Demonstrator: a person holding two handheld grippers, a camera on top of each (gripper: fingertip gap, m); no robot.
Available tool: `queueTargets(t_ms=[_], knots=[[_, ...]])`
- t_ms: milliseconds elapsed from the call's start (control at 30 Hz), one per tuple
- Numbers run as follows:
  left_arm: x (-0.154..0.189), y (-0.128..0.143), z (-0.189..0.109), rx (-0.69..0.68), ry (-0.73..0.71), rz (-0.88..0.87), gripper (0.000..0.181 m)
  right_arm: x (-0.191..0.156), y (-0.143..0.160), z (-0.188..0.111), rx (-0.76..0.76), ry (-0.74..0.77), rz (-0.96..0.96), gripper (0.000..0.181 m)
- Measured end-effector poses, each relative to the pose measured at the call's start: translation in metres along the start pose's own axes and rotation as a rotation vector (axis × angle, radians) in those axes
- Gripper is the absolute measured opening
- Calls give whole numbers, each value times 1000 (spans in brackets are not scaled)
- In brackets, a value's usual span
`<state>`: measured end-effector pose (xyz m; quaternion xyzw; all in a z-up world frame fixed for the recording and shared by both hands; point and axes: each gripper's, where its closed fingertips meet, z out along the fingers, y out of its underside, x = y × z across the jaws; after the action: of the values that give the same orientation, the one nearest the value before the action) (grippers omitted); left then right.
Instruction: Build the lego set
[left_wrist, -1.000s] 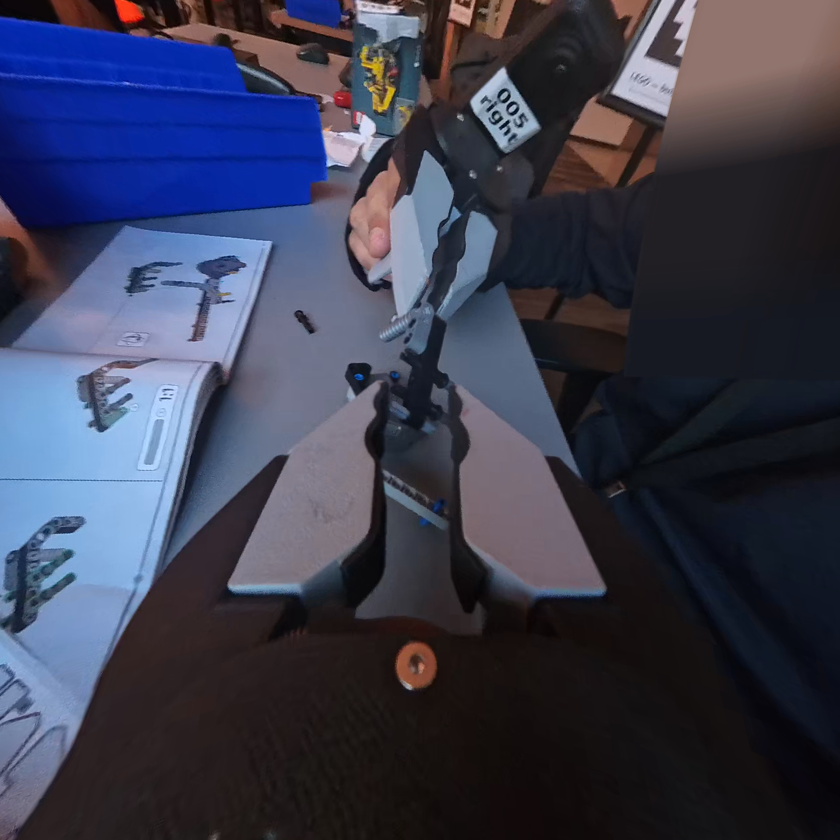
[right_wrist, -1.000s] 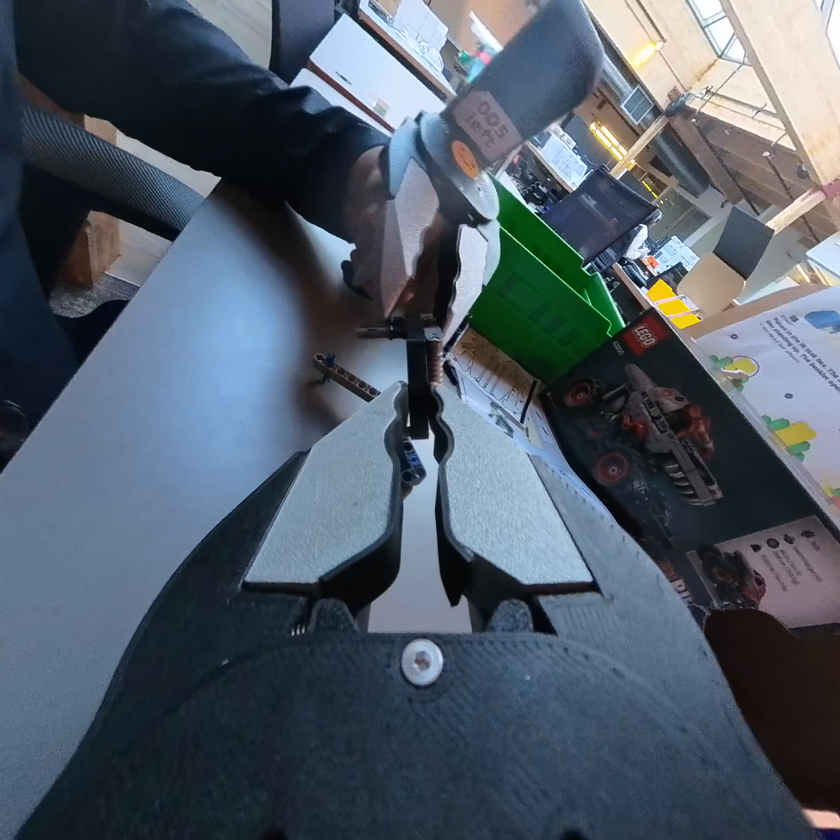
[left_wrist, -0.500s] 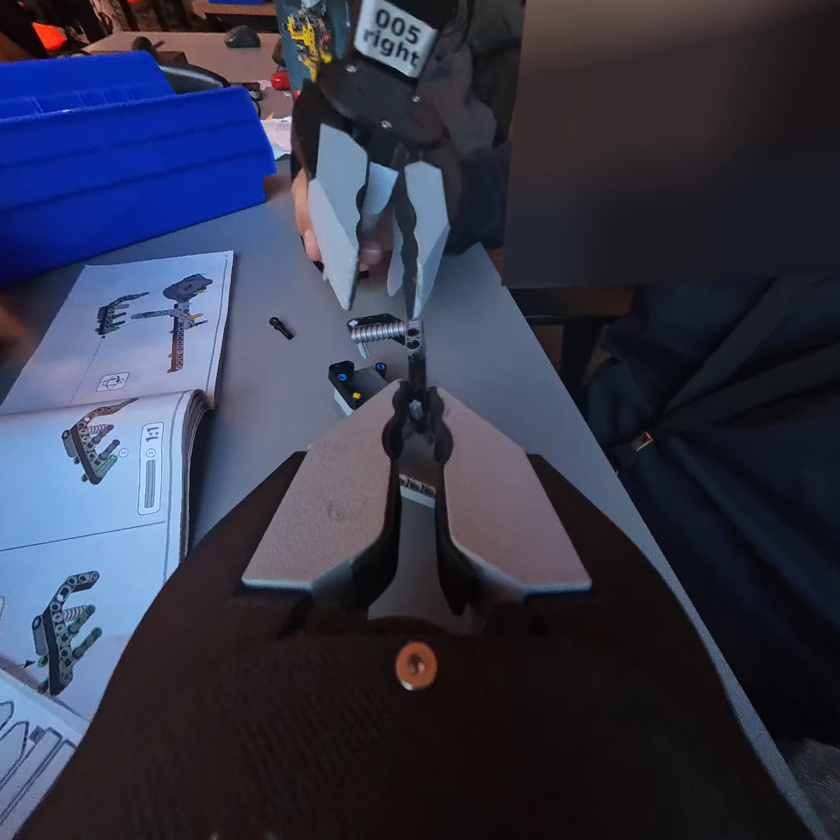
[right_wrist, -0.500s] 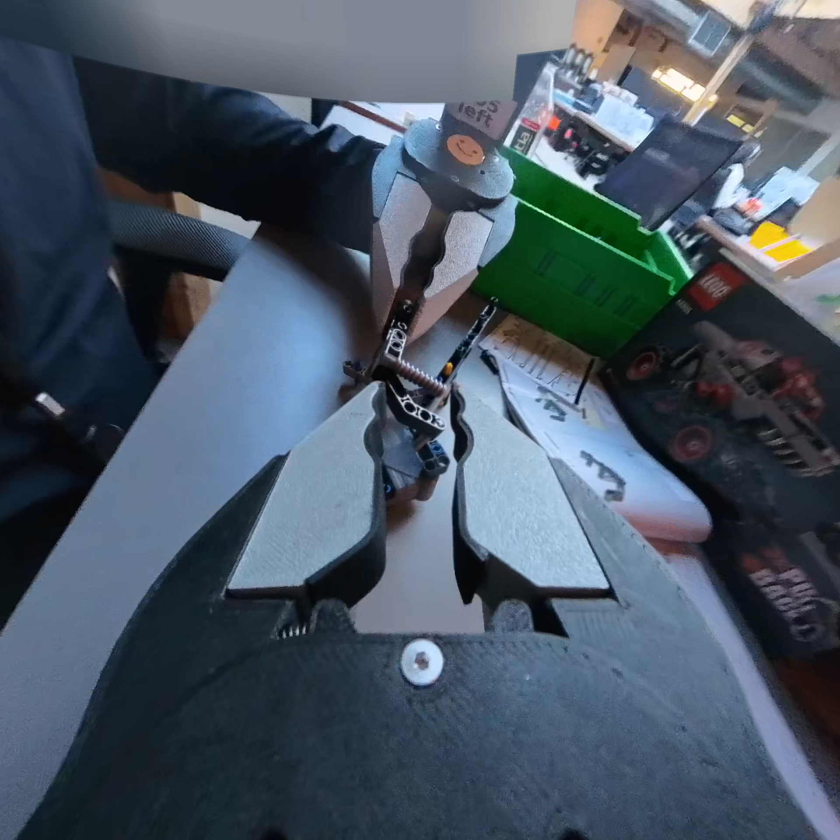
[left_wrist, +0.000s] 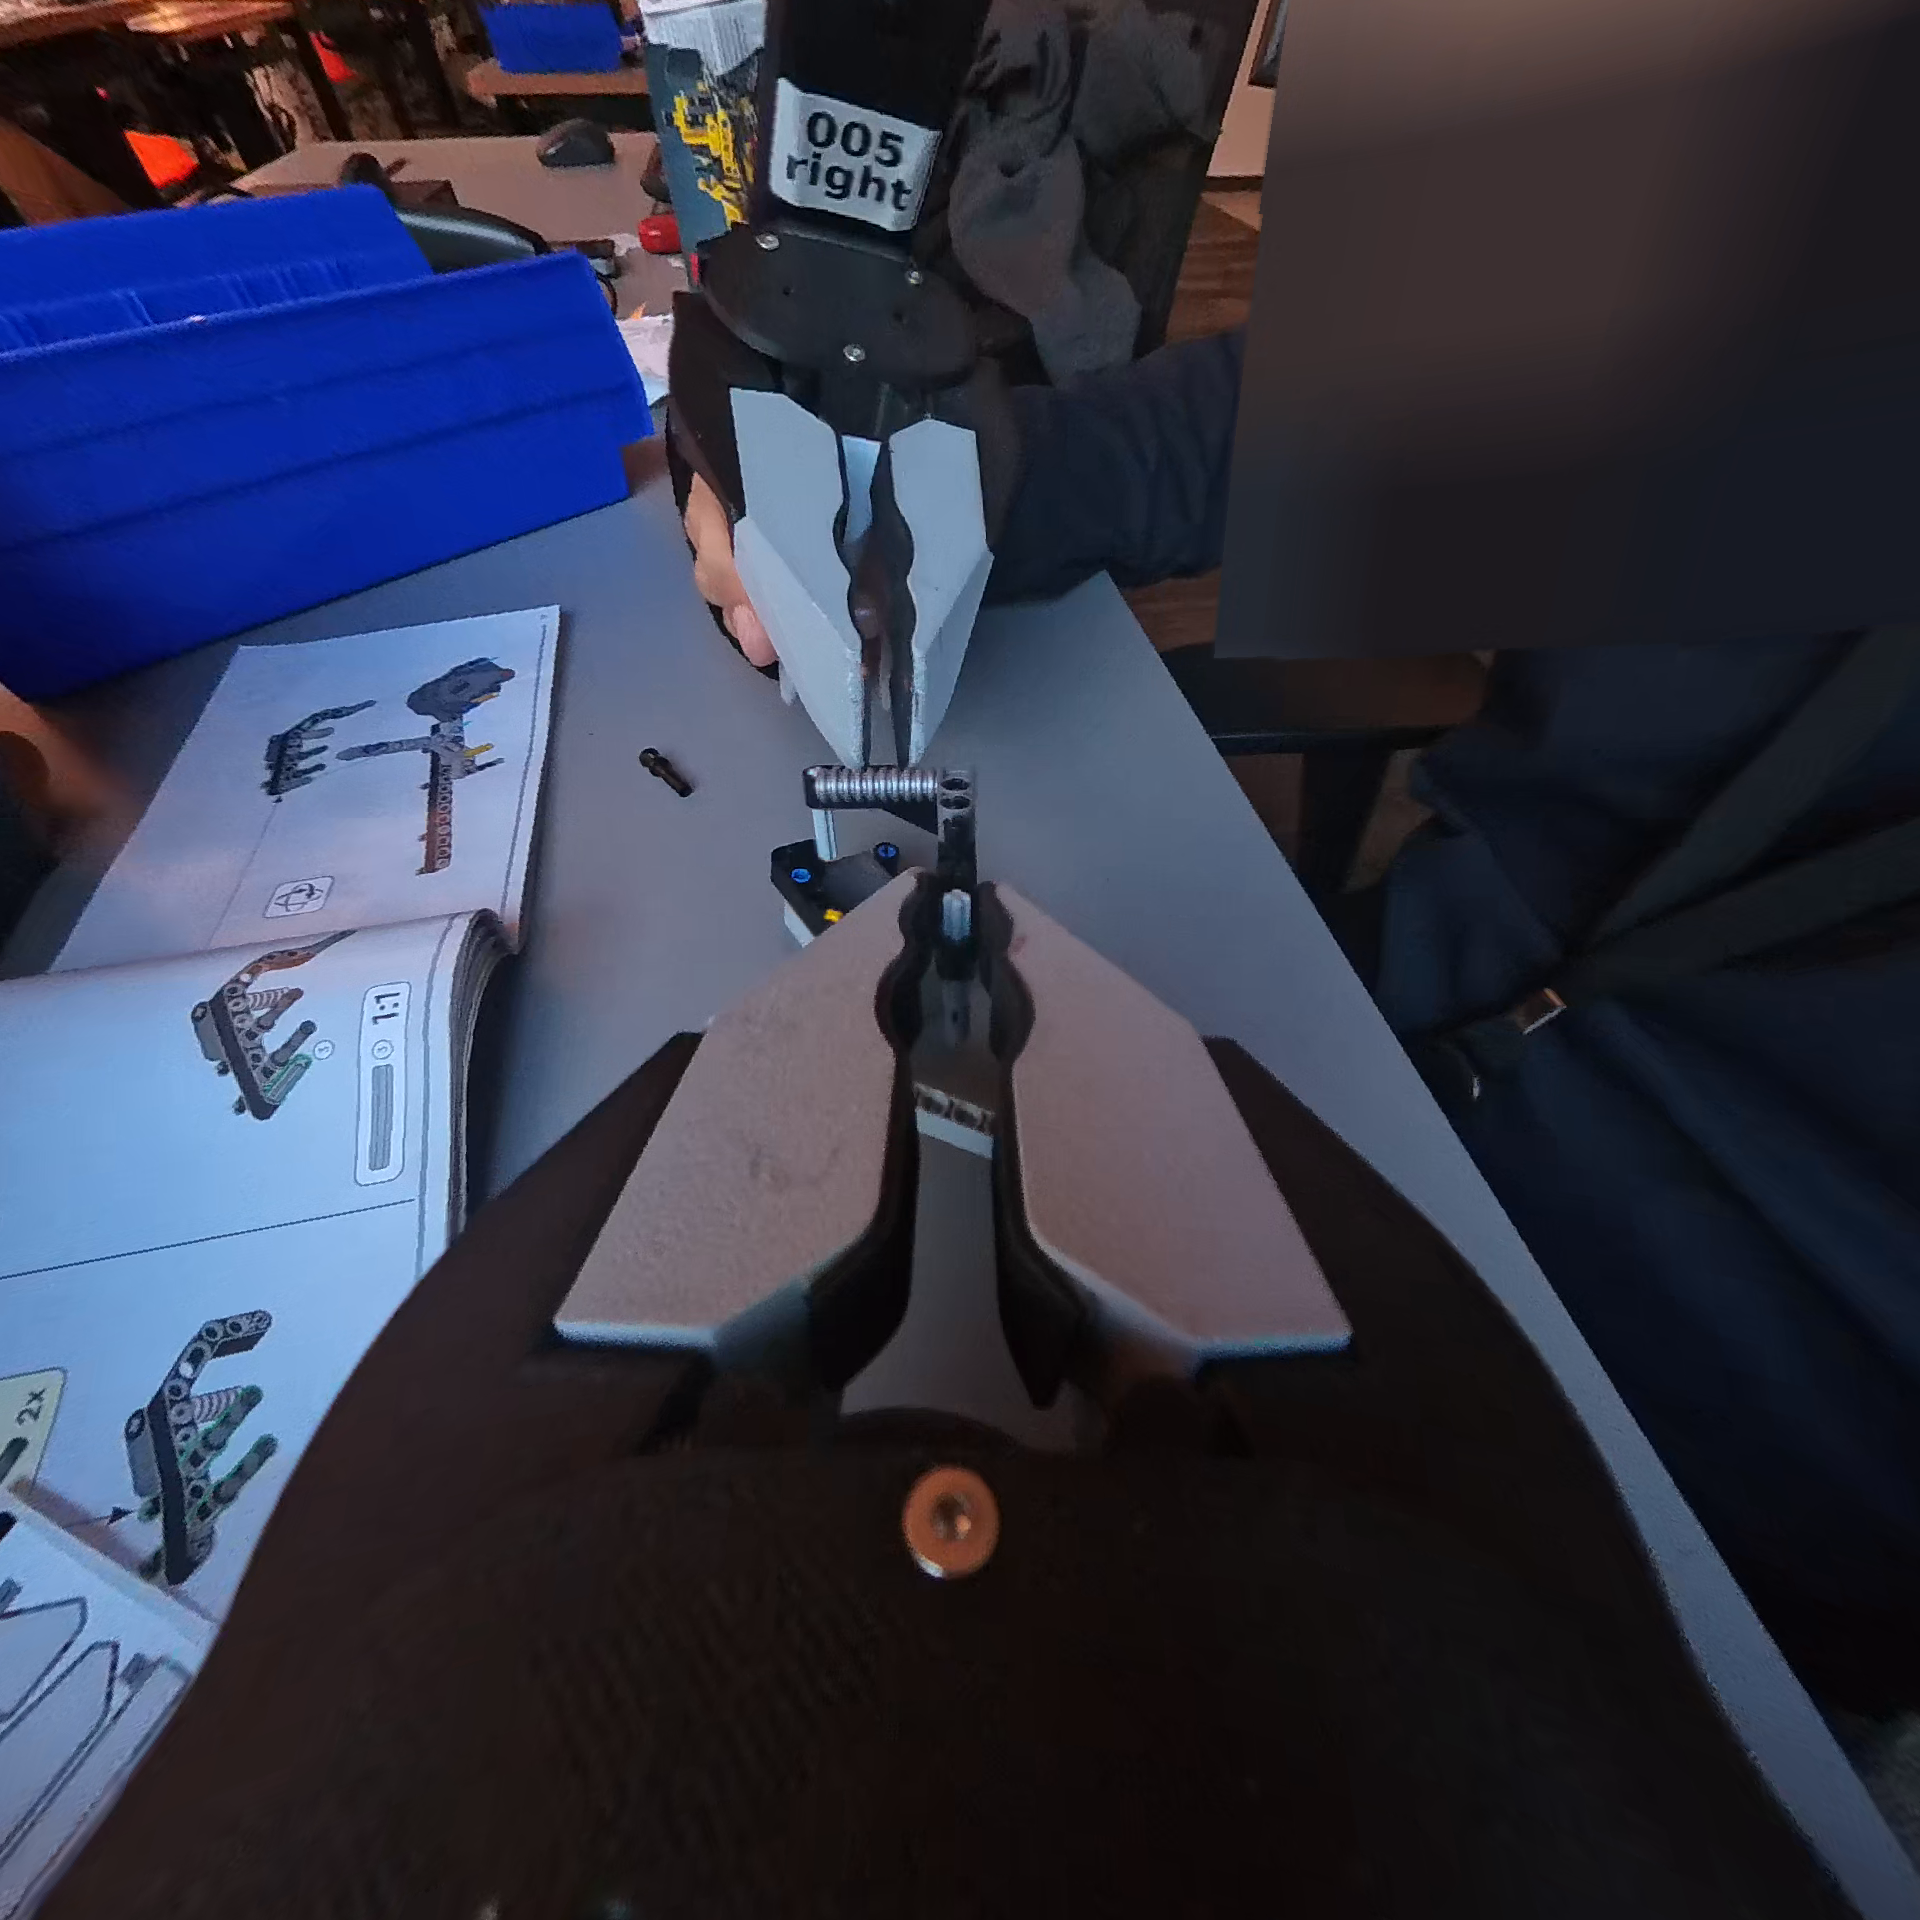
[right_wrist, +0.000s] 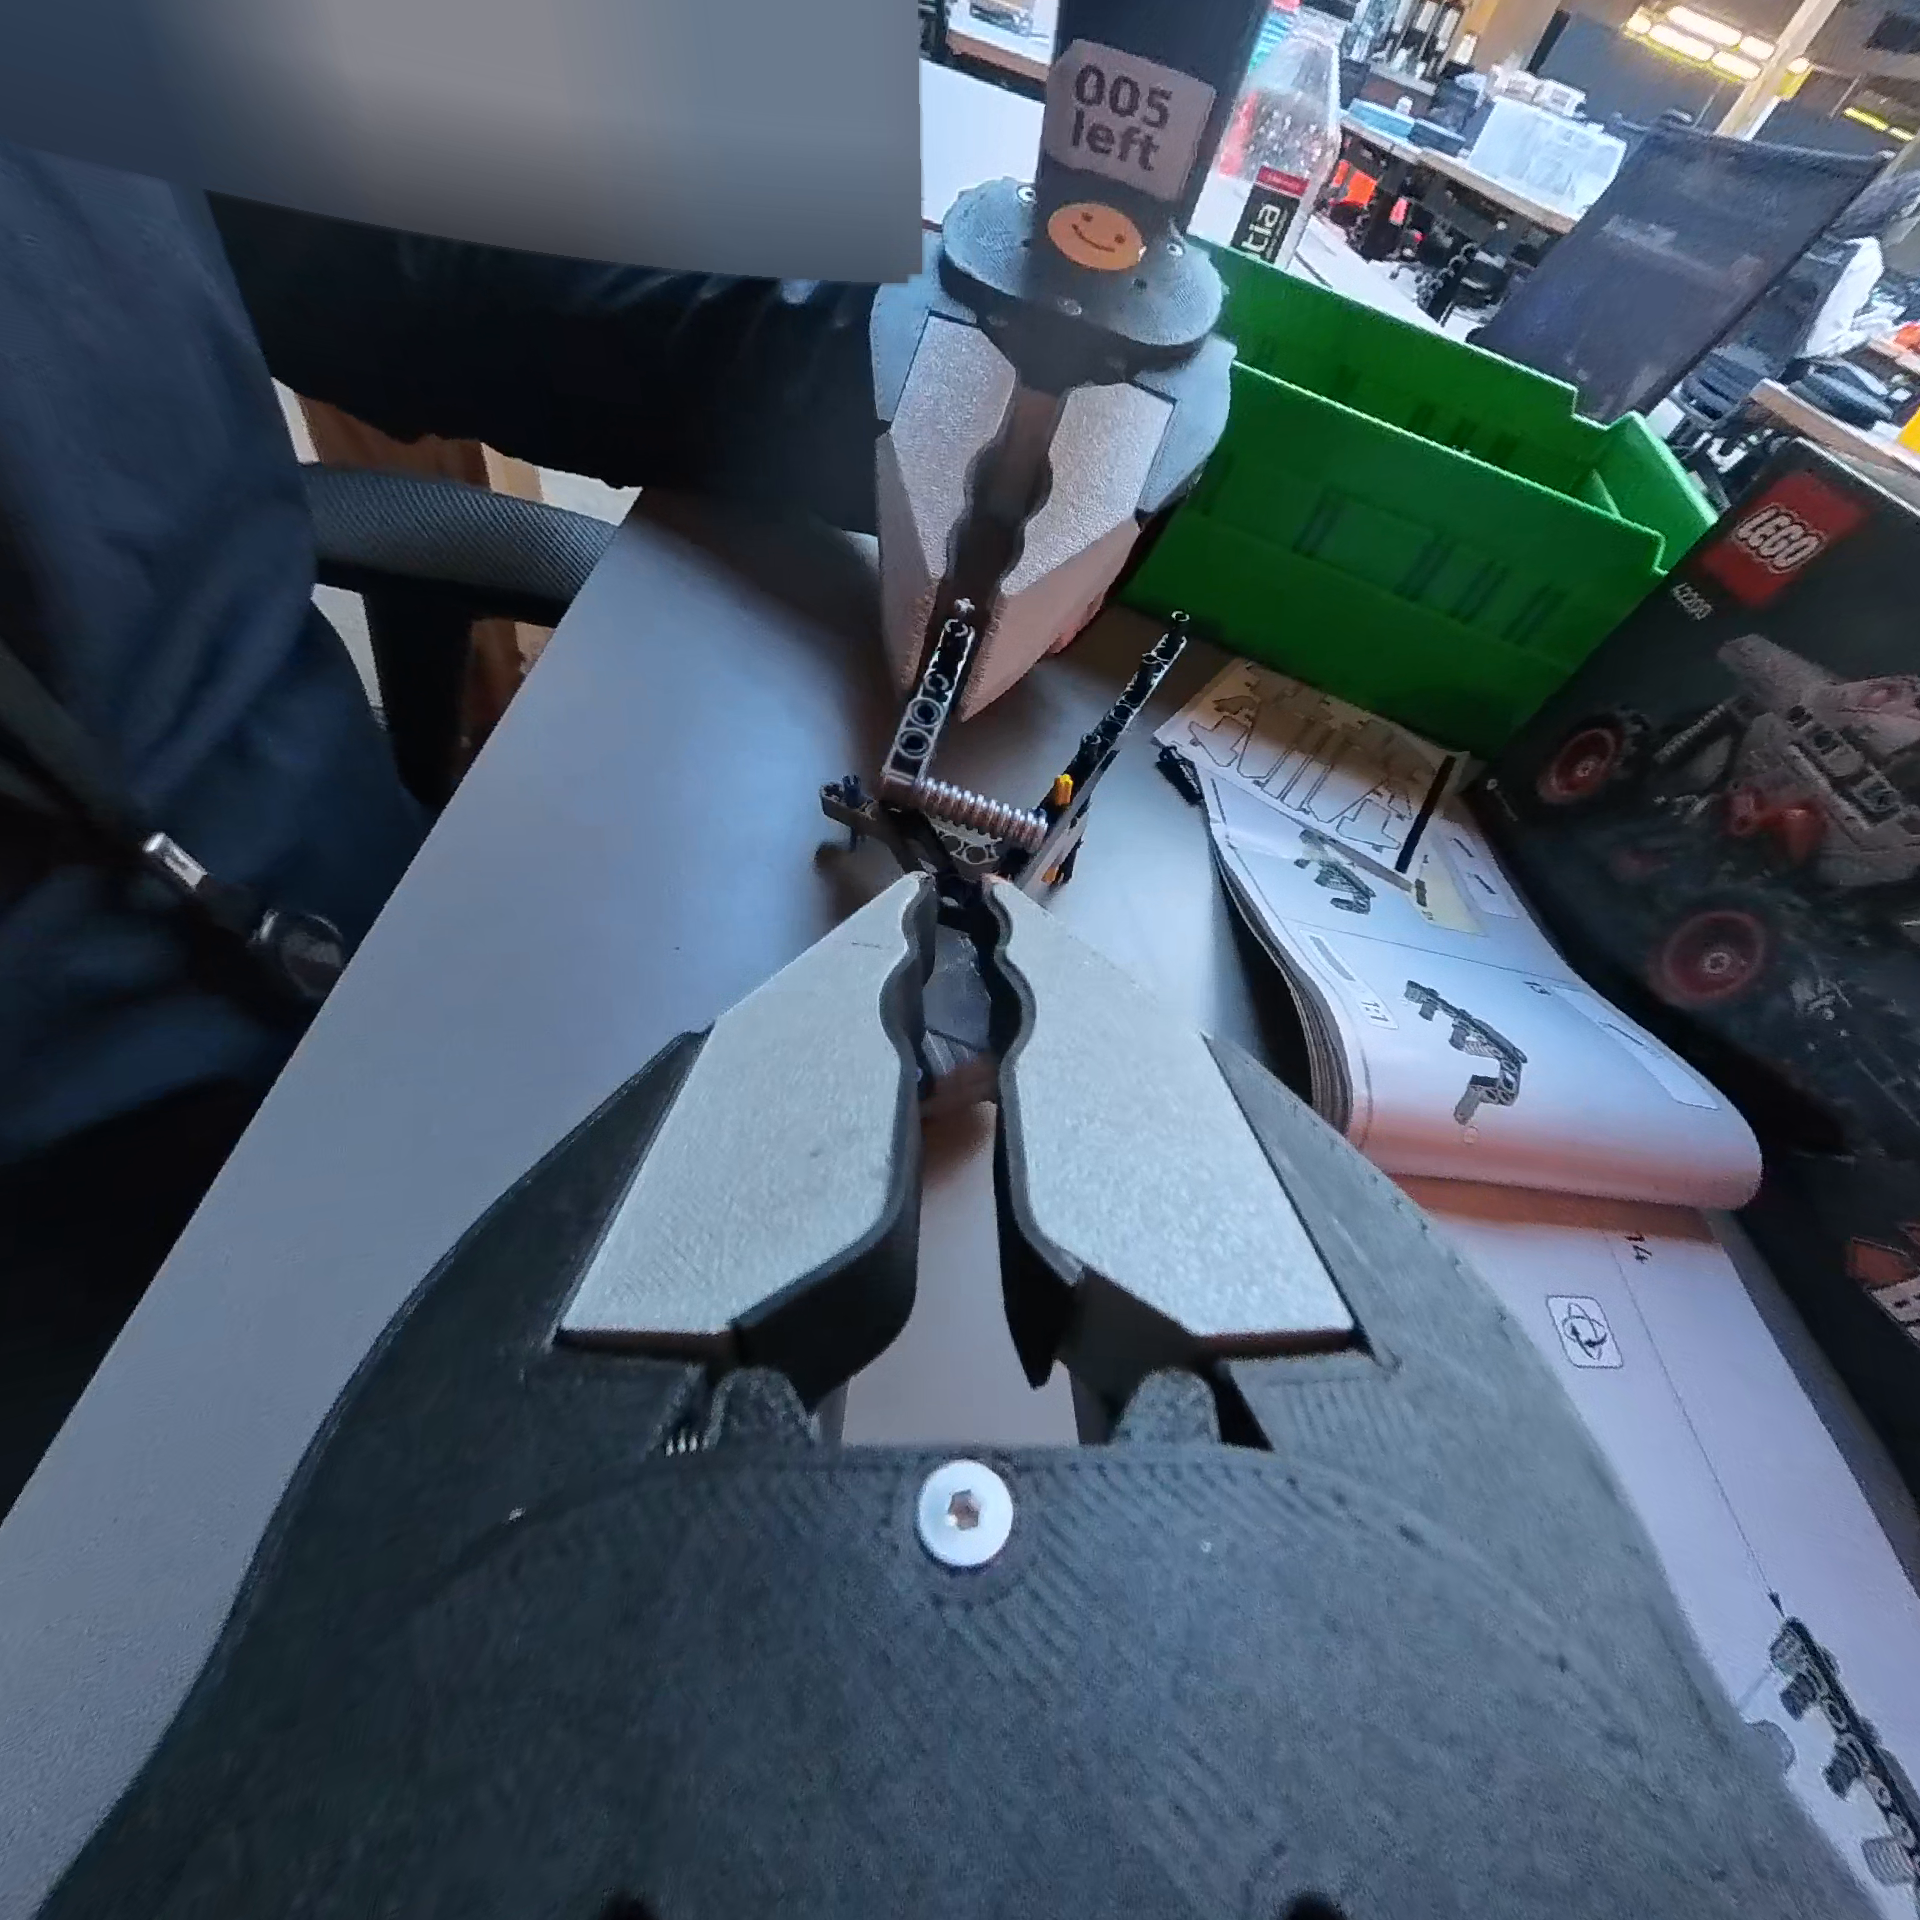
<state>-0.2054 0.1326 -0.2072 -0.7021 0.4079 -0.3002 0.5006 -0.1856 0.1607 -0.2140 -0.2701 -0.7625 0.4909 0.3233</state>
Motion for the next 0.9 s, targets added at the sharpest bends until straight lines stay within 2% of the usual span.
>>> queueTargets(t_ms=[267, 367, 500, 633, 800, 900], knots=[[1, 5, 8, -7, 9, -56, 4, -4, -3, -5, 18, -25, 20, 0], [2, -9, 6, 79, 37, -136, 4, 1, -4, -7, 25, 8, 8, 0], [6, -15, 5, 124, 65, -156, 5, 9, -12, -17, 76, 23, 55, 18], [8, -20, 2, 163, 84, -171, 5, 0, -14, -18, 98, -51, 94, 17], [8, -18, 2, 157, 89, -180, 4, -2, -4, -10, 43, -61, 89, 18], [9, -20, 1, 184, 128, -249, 4, -5, -2, -10, 45, -95, 122, 14]])
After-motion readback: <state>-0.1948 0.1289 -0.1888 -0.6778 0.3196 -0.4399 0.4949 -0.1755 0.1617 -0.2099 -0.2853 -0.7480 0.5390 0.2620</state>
